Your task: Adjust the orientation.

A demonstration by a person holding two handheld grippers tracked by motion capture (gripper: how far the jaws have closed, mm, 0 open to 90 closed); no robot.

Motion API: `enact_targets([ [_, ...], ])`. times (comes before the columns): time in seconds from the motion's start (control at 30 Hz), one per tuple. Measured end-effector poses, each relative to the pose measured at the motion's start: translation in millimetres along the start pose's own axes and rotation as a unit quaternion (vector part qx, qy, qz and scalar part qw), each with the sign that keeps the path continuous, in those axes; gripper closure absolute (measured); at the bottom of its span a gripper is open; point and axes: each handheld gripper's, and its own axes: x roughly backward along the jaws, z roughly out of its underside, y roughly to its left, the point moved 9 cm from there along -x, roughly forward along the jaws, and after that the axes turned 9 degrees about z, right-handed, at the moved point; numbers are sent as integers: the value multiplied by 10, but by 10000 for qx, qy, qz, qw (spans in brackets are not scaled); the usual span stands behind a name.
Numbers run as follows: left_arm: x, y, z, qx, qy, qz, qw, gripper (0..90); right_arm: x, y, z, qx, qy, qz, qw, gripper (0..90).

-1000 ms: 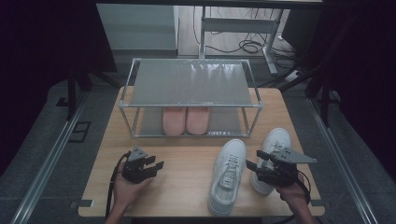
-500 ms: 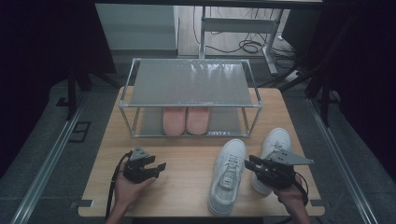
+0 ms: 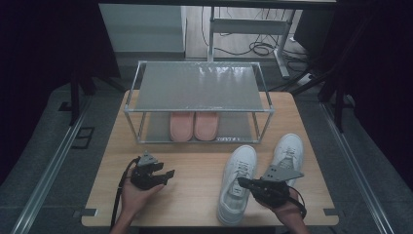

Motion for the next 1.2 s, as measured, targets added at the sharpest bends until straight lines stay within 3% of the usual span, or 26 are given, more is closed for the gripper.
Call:
enact_targets([
  [0.13, -1, -8, -16, 11, -44, -1, 10000, 438, -101, 132, 60, 153, 176, -167, 9996, 900],
  [0.4, 28, 27, -11, 71, -55, -33, 10000, 438, -222, 228, 177, 311, 454, -165, 9983, 900],
  [0.73, 56, 53, -5, 123, -91, -36, 9999, 438, -227, 199, 258, 410, 649, -10, 9970, 900],
  [0.97, 107, 72, -26, 152, -162, -53, 9997, 438, 7, -18, 191, 131, 455, 315, 9984, 900],
  [1.03, 117, 77, -31, 160, -178, -54, 9997, 438, 94, -86, 157, -7, 351, 302, 9989, 900],
  [1.2, 124, 78, -34, 158, -186, -55, 9997, 438, 273, -338, 139, -223, 272, 759, 9965, 900],
])
